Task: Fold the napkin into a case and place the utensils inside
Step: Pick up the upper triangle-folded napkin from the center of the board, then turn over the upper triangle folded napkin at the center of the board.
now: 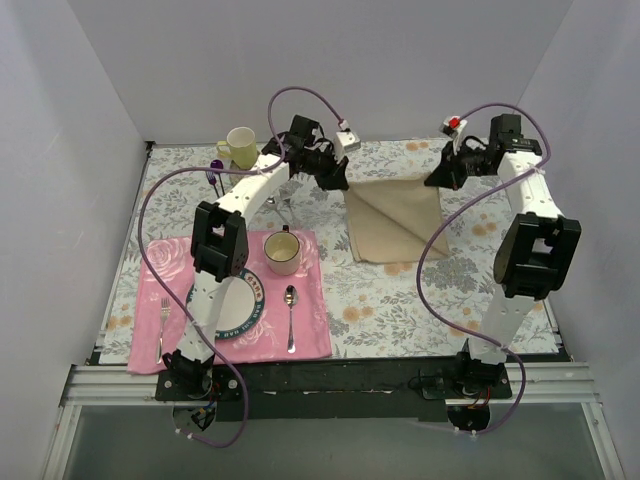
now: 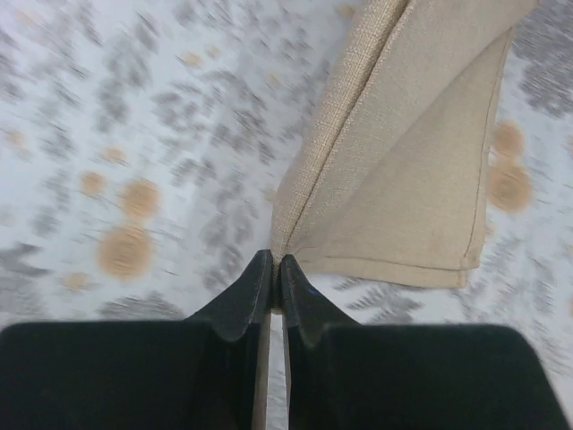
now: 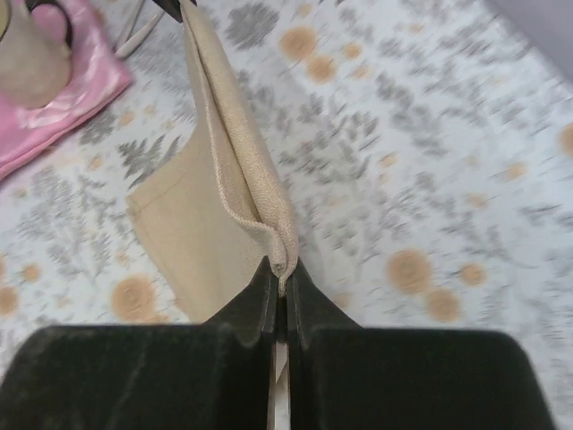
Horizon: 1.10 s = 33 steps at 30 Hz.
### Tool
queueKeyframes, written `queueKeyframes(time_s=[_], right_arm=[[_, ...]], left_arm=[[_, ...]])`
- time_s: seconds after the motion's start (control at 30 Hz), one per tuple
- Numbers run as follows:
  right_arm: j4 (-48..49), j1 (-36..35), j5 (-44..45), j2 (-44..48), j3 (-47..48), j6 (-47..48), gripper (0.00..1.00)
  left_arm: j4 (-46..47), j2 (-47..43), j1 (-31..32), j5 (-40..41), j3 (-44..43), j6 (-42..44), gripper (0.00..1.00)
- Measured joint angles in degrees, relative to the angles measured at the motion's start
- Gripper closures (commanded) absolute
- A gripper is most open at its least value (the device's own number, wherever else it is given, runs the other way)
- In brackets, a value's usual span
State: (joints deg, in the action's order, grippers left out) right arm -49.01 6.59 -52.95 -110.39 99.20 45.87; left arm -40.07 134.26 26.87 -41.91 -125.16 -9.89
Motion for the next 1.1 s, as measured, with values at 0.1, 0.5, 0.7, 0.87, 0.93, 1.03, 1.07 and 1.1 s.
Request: queueKeyframes(time_s=[0.1, 0.5, 0.7, 0.87, 0.93, 1.03, 1.07, 1.1], right_arm=[[10.82, -0.24, 1.53, 3.48, 0.0, -3.06, 0.99], [44.76, -2.25, 3.1, 23.15, -32.59, 11.34, 0.99], [39.8, -3.85, 2.99, 27.91, -53.42, 36.83, 0.99], [30.97, -4.09, 3.02, 34.21, -62.18, 52.43, 0.99], [27.74, -4.11, 2.67, 37.75, -63.56, 57.55, 0.99], [23.74, -4.09, 2.21, 42.16, -65.66, 62.45, 0.99], [22.53, -4.09, 2.23, 43.23, -66.62, 63.52, 0.99], [21.2, -4.09, 2.27, 44.09, -67.65, 64.32, 0.99]], left_arm=[[8.48, -0.96, 0.17, 5.79, -1.46, 2.14, 1.0], [35.74, -21.75, 3.3, 15.37, 31.47, 15.96, 1.0], [38.93, -26.88, 9.66, 18.49, 53.79, 19.15, 1.0], [36.44, -29.97, 14.6, 18.88, 64.13, 19.47, 1.0], [35.78, -32.98, 14.93, 18.82, 65.59, 19.47, 1.0], [35.85, -35.58, 15.15, 18.86, 65.9, 19.37, 1.0], [35.85, -36.46, 15.28, 18.91, 66.05, 19.3, 1.0], [35.8, -37.05, 15.5, 18.91, 66.18, 19.21, 1.0]])
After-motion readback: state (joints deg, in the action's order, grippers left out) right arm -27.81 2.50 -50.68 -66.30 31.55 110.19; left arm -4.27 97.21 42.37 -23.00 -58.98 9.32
